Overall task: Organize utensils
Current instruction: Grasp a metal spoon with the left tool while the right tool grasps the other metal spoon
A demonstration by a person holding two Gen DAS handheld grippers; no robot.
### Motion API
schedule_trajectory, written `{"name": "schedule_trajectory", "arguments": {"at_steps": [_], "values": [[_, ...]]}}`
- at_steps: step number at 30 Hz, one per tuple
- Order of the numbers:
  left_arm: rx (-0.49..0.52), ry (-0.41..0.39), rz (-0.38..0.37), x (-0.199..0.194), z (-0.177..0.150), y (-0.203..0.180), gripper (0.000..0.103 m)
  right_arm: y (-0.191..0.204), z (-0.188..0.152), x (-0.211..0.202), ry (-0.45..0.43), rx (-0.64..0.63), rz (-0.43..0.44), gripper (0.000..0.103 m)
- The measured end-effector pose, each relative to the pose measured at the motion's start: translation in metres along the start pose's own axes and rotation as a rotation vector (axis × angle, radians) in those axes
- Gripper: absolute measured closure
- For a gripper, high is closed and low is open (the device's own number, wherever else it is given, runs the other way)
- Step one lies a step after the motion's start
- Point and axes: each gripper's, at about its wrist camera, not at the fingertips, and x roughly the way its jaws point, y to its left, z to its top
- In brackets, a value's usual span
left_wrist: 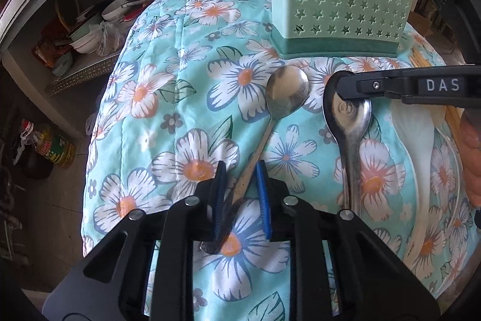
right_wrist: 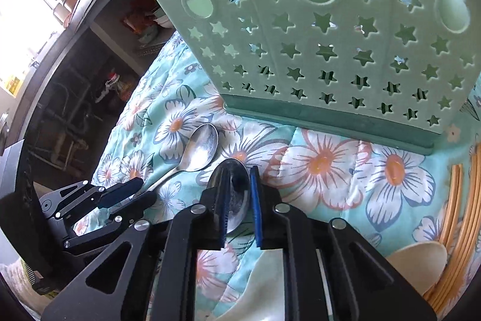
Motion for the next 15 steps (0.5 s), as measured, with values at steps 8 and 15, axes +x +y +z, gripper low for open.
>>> {"name": "schedule_trajectory", "arguments": {"at_steps": [8, 15], "values": [[-0.186, 0.04, 0.026, -0.024, -0.018, 0.007, 0.096, 0.009, -0.001, -0.005, -0.009, -0.054, 0.015, 0.098], [-0.242, 0.056, -0.097, -0.045, -0.02, 0.018, 0.075, 0.012, 0.0, -0.003, -0.004, -0.08, 0.002, 0.097]]}}
